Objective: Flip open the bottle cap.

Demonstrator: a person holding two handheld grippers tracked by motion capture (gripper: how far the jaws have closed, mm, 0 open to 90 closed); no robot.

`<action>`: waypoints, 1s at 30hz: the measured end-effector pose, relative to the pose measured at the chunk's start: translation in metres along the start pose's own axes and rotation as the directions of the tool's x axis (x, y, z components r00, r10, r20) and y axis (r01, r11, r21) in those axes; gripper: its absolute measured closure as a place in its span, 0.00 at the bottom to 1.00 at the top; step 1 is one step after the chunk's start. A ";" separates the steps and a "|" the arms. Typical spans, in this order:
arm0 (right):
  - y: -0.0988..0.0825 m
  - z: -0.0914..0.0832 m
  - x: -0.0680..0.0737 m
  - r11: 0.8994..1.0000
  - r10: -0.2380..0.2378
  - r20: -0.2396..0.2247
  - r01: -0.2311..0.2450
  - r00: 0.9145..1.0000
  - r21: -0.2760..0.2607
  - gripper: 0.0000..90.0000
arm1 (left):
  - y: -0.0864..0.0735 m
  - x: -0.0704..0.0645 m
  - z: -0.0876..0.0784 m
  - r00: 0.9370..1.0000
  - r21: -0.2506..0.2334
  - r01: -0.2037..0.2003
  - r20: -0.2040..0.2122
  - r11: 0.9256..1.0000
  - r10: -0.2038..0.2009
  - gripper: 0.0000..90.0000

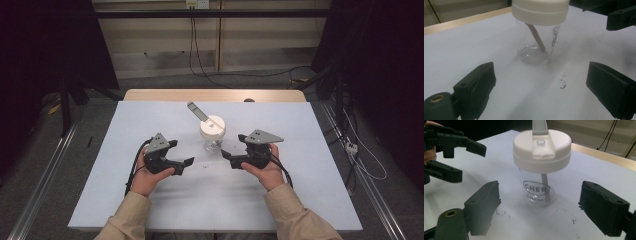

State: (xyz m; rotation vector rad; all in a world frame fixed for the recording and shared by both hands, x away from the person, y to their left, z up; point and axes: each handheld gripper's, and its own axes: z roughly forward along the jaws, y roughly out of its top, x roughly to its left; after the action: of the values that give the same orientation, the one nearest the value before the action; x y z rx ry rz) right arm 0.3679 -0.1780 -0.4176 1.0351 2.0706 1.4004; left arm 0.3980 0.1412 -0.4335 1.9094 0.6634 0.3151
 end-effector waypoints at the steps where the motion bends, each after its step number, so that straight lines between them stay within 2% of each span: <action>1: -0.002 -0.002 0.000 1.000 0.001 0.001 -0.001 1.000 0.002 0.17 | -0.001 0.001 -0.002 1.000 0.002 -0.003 -0.002 1.000 0.003 0.09; 8: -0.018 -0.016 -0.004 1.000 0.016 0.007 -0.016 1.000 0.001 0.15 | -0.012 0.006 -0.013 1.000 0.024 0.012 -0.018 1.000 -0.011 0.09; 15: -0.031 -0.031 -0.007 1.000 0.019 0.020 -0.019 1.000 0.004 0.14 | -0.017 0.007 -0.024 0.999 0.026 0.014 -0.030 1.000 -0.014 0.09; 18: -0.036 -0.037 -0.010 0.999 0.037 0.024 -0.037 0.999 0.003 0.14 | -0.018 0.008 -0.029 0.999 0.023 0.013 -0.034 1.000 -0.012 0.09; 20: -0.039 -0.041 -0.012 0.999 0.041 0.027 -0.041 0.999 0.000 0.14 | -0.018 0.008 -0.031 0.999 0.016 0.026 -0.035 1.000 -0.026 0.09; 25: -0.046 -0.049 -0.016 0.999 0.040 0.047 -0.040 0.998 0.003 0.14 | -0.020 0.008 -0.037 0.999 0.017 0.024 -0.039 1.000 -0.023 0.09; 30: -0.050 -0.054 -0.016 0.999 0.033 0.048 -0.033 0.998 0.007 0.14 | -0.023 0.009 -0.041 0.999 0.032 0.014 -0.048 0.999 -0.013 0.09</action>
State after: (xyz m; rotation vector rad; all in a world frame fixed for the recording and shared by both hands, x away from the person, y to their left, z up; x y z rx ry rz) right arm 0.3231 -0.2331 -0.4426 1.1002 2.0352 1.3711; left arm 0.3784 0.1844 -0.4375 1.9321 0.7167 0.3437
